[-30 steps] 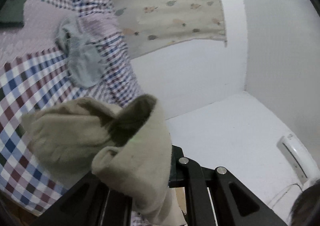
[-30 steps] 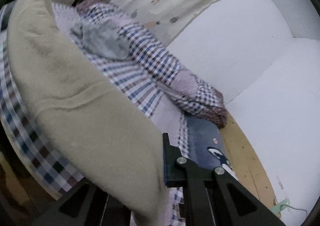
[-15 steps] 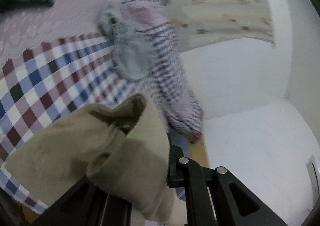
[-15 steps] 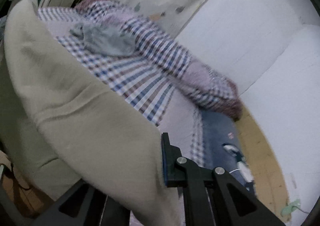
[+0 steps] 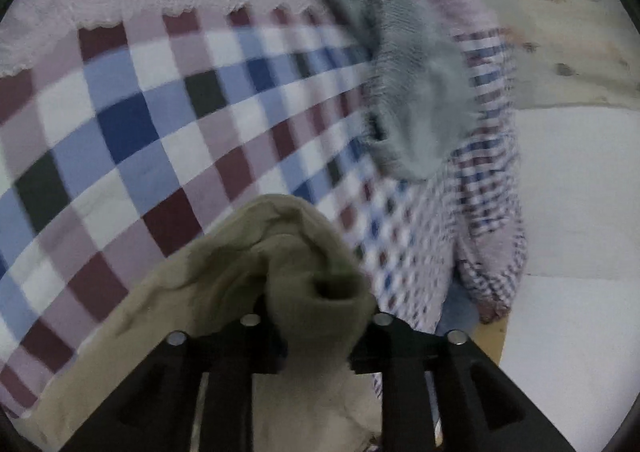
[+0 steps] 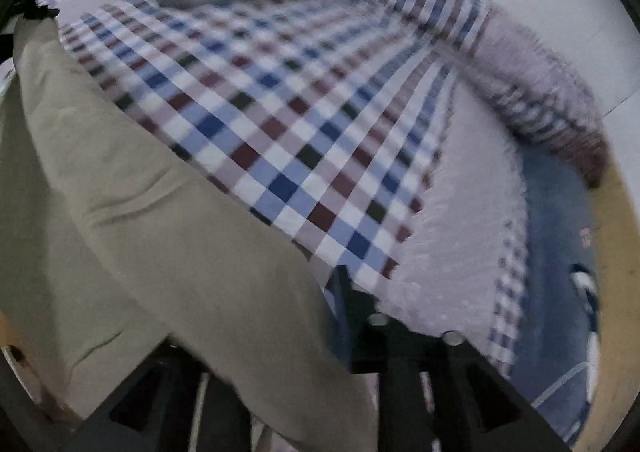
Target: Fold clothes
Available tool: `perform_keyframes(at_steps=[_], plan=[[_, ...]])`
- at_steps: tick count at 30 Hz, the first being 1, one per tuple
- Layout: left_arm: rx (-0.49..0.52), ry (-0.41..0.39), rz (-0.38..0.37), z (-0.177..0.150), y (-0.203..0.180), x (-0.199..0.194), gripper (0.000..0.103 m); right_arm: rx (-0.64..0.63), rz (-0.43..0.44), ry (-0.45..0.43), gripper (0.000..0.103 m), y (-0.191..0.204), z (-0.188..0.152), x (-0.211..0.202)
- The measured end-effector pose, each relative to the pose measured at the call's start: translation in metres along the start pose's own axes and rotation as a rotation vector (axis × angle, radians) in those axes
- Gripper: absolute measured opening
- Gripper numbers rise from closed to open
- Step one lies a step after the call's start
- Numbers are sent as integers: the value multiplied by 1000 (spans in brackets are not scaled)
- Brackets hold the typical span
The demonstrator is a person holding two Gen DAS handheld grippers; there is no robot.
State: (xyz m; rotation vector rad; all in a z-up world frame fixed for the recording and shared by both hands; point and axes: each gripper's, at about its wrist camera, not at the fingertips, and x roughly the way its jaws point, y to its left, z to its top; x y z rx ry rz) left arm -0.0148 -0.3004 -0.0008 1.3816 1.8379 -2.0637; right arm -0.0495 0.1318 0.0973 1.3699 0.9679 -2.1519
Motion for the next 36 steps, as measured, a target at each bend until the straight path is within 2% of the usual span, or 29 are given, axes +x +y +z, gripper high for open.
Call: perform_keyframes(at_steps=[1, 2, 4, 7, 9, 11, 13, 15, 18, 21, 23, 26, 29, 34, 36], plan=[[-13, 15, -17, 4, -1, 2, 46, 33, 23, 35, 53, -10, 5, 15], [-6, 4, -53, 7, -5, -5, 64, 72, 51, 51, 57, -19, 8, 24], [28, -63, -116, 15, -15, -23, 75, 187, 116, 36, 60, -40, 10, 30], [94, -198, -128, 25, -23, -52, 79, 392, 116, -51, 63, -75, 3, 27], [141, -237, -97, 23, -22, -63, 79, 499, 21, -124, 63, -93, -5, 18], [224, -246, -70, 14, -16, -70, 79, 617, -69, -255, 67, -109, -22, -1], [299, -240, -52, 3, -8, -74, 79, 684, -105, -313, 71, -119, -40, -14], [367, -230, -43, -10, 4, -79, 79, 720, -52, -312, 71, -120, -54, -14], [439, -242, -43, -35, 27, -93, 80, 781, 37, -304, 71, -107, -86, -15], [492, -289, 3, -55, 50, -109, 80, 840, 127, -342, 71, -79, -124, -24], [477, -313, -2, -60, 67, -125, 81, 878, 168, -367, 73, -55, -146, -34], [469, -313, -26, -70, 79, -140, 81, 938, 218, -408, 73, -14, -175, -48], [512, -291, -16, -91, 89, -148, 81, 970, 219, -462, 74, 27, -199, -62], [616, -291, 38, -129, 93, -157, 81, 811, 198, -493, 74, 87, -198, -87], [601, -281, 48, -132, 103, -159, 81, 769, 196, -489, 74, 99, -193, -87]])
